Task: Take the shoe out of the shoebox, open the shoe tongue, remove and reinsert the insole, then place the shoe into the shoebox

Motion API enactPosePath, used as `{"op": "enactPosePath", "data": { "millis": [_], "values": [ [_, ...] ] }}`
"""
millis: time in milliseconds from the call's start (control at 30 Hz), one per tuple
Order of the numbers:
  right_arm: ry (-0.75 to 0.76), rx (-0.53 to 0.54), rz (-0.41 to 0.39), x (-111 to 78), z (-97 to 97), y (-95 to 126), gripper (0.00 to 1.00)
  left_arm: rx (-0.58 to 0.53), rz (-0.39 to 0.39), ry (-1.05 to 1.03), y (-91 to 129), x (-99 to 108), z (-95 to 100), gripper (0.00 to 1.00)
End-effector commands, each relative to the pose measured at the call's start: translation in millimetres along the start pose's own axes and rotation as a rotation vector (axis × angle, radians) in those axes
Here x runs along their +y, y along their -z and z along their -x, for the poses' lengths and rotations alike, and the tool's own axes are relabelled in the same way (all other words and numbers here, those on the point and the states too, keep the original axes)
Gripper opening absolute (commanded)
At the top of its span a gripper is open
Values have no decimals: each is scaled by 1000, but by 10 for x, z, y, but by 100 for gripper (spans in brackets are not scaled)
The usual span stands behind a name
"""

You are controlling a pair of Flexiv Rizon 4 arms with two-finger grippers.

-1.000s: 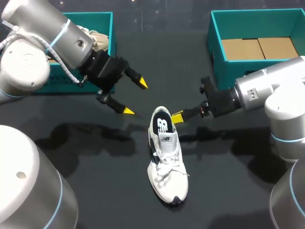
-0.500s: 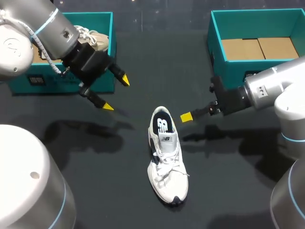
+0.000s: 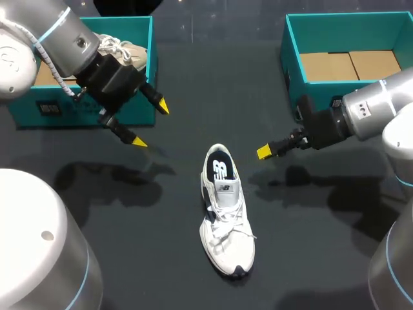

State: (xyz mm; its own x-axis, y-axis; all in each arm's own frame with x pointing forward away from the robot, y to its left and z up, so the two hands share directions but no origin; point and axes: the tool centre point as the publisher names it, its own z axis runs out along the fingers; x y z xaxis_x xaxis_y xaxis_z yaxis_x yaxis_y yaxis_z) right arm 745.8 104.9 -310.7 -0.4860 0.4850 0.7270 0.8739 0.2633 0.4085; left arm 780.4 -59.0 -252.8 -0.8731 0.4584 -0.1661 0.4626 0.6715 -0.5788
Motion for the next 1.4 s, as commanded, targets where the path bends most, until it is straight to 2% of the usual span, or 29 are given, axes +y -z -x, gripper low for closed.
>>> {"op": "enactPosePath", "data": {
  "millis": [33,267,533,1100,1167,1400],
  "values": [
    [-11,-49,-21,65,-68,-29,0,-1,3,-1,5,0,-13,100],
    [-54,-146,-52,38,-94,70,0,26,49,6,171,210,-56,100],
    [-127,-346,-131,12,-85,275,0,49,102,-1,501,492,-144,100],
    [-127,-347,-126,5,-83,306,0,49,102,-1,501,492,-144,100],
    [-148,-343,-109,-79,-69,363,0,56,111,-5,523,519,-150,100],
    [-204,-517,-114,-209,-234,433,0,81,160,0,657,733,-229,100]
  ]
}}
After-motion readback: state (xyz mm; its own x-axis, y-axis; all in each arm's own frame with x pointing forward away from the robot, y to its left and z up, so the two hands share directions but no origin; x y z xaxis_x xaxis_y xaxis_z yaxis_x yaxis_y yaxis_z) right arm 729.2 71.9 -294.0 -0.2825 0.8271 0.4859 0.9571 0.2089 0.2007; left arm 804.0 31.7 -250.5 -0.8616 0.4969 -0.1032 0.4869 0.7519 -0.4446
